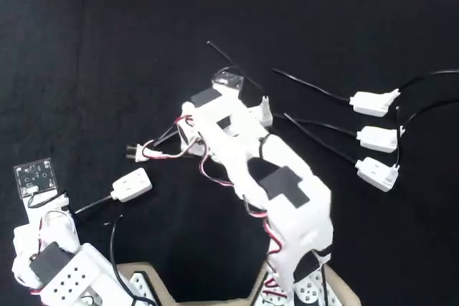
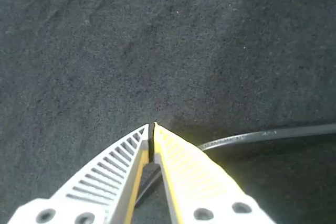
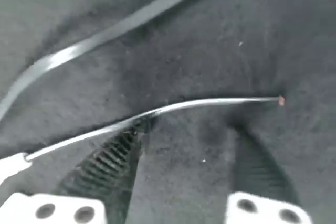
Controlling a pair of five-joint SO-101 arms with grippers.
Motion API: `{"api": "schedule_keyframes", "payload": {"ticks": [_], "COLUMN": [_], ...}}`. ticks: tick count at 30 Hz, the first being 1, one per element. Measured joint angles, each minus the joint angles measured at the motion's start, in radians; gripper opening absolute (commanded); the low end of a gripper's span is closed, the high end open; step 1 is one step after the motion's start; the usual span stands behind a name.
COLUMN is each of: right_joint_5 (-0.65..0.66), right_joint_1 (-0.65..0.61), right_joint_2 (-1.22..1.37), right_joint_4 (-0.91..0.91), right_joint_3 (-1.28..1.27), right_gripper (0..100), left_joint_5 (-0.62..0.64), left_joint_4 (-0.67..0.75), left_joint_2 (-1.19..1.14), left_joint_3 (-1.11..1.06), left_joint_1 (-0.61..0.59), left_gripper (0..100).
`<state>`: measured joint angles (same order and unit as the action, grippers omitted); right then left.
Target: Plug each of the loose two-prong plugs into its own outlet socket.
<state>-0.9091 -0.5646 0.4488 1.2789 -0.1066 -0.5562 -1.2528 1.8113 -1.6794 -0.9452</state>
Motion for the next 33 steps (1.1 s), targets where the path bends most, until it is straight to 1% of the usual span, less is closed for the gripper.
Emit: {"api": "schedule_keyframes", "payload": {"ticks": [2, 7, 9, 16, 28, 33], "right_joint_5": [0.000, -0.003, -0.003, 0.028, 0.034, 0.034], "right_joint_1": [-0.002, -0.002, -0.002, 0.028, 0.058, 0.043], "right_joint_2": [0.035, 0.083, 0.094, 0.101, 0.117, 0.117], "right_joint_4": [0.003, 0.018, 0.020, 0.029, 0.195, 0.224], "right_joint_3": [0.034, 0.097, 0.112, 0.129, 0.310, 0.356], "right_gripper": [30.9, 12.3, 8.7, 10.9, 10.9, 10.8], "left_joint_5": [0.000, 0.000, 0.000, 0.000, 0.000, 0.000], "left_joint_4": [0.000, 0.000, 0.000, 0.000, 0.000, 0.000], "left_joint_2": [0.000, 0.000, 0.000, 0.000, 0.000, 0.000], "left_joint_3": [0.000, 0.000, 0.000, 0.000, 0.000, 0.000], "left_joint_1": [0.000, 0.000, 0.000, 0.000, 0.000, 0.000], "left_gripper": [4, 4, 4, 4, 4, 4]}}
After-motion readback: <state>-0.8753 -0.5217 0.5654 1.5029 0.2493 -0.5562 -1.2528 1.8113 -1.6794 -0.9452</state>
